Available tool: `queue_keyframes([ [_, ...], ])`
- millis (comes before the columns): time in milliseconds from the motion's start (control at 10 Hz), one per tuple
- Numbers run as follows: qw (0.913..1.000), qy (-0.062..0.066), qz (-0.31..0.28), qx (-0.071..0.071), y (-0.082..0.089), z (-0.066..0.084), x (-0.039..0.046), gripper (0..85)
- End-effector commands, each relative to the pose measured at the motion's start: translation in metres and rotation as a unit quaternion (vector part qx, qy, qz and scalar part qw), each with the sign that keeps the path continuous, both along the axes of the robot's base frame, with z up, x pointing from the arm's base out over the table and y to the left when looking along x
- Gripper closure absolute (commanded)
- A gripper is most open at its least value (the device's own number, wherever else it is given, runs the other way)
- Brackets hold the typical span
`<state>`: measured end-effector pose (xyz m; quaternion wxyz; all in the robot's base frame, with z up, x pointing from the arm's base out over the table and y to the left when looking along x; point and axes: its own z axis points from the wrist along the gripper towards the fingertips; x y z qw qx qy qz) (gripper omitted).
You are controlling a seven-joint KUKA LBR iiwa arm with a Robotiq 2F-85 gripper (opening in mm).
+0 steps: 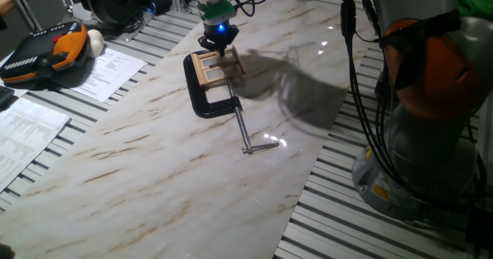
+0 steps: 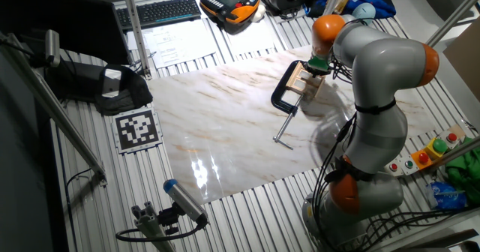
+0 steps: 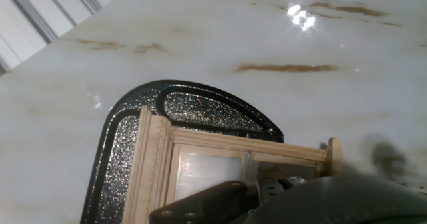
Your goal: Open a sliding window
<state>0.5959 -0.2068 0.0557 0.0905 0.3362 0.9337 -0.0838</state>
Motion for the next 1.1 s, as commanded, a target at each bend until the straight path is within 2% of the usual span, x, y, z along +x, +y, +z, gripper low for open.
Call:
queue_keyframes([
  [0,1.0,0.0,0.0,-0.001,-0.0003,-0.0001,-0.0001,85.0],
  [400,1.0,0.002,-0.002,-0.001,-0.0014,-0.0022,-0.0008,85.0],
  [1000,0.9998,0.007,0.015,-0.014,-0.0075,-0.0036,-0.0047,85.0],
])
